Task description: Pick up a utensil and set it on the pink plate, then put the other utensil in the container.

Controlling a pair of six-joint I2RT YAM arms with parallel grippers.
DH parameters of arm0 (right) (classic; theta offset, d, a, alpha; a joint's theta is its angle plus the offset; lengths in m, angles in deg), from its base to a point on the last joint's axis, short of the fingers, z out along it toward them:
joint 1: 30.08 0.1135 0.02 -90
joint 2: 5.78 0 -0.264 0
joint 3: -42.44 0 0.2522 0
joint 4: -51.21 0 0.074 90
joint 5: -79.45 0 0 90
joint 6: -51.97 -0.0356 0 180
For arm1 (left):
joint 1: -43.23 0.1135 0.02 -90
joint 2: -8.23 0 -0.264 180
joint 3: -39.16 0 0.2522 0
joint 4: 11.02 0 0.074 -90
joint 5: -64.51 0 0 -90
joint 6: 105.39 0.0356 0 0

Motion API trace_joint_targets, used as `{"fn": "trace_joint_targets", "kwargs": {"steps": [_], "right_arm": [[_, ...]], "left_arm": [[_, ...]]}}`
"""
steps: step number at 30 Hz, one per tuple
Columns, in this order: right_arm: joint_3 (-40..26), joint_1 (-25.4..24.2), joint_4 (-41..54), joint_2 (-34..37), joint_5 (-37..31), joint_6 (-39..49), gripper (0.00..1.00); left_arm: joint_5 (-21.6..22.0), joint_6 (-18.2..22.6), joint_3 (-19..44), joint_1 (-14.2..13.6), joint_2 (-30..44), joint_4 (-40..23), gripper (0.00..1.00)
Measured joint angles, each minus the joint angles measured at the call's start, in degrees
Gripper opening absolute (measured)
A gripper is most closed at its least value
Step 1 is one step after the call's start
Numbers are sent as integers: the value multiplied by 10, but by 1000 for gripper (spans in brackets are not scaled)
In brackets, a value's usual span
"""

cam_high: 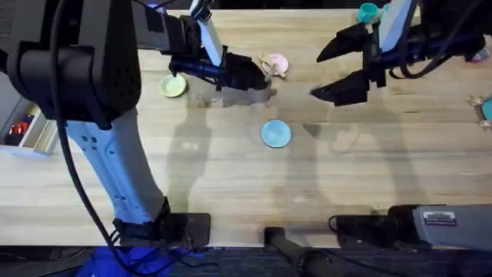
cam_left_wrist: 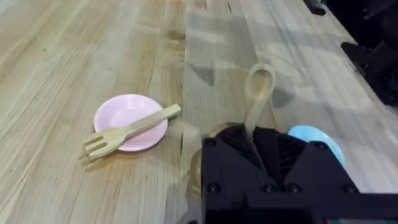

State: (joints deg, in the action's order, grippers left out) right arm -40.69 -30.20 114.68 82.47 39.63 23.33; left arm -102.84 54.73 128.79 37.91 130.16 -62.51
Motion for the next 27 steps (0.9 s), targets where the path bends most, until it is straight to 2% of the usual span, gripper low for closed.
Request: {"fn": "trace_joint_targets", "kwargs": {"steps": [3, 12, 19, 24, 27], "right_arm": [[0, 0, 0, 0, 0, 0, 996], [0, 0, 0, 0, 0, 0, 996], [0, 0, 0, 0, 0, 0, 996], [0, 0, 0, 0, 0, 0, 996], [0, 0, 0, 0, 0, 0, 997]], "left_arm": [[5, 0, 0, 0, 0, 0, 48], [7, 2, 0, 0, 0, 0, 183], [7, 2, 0, 0, 0, 0, 225], [2, 2, 0, 0, 0, 1, 355], [-5, 2, 0, 0, 0, 4, 394]]}}
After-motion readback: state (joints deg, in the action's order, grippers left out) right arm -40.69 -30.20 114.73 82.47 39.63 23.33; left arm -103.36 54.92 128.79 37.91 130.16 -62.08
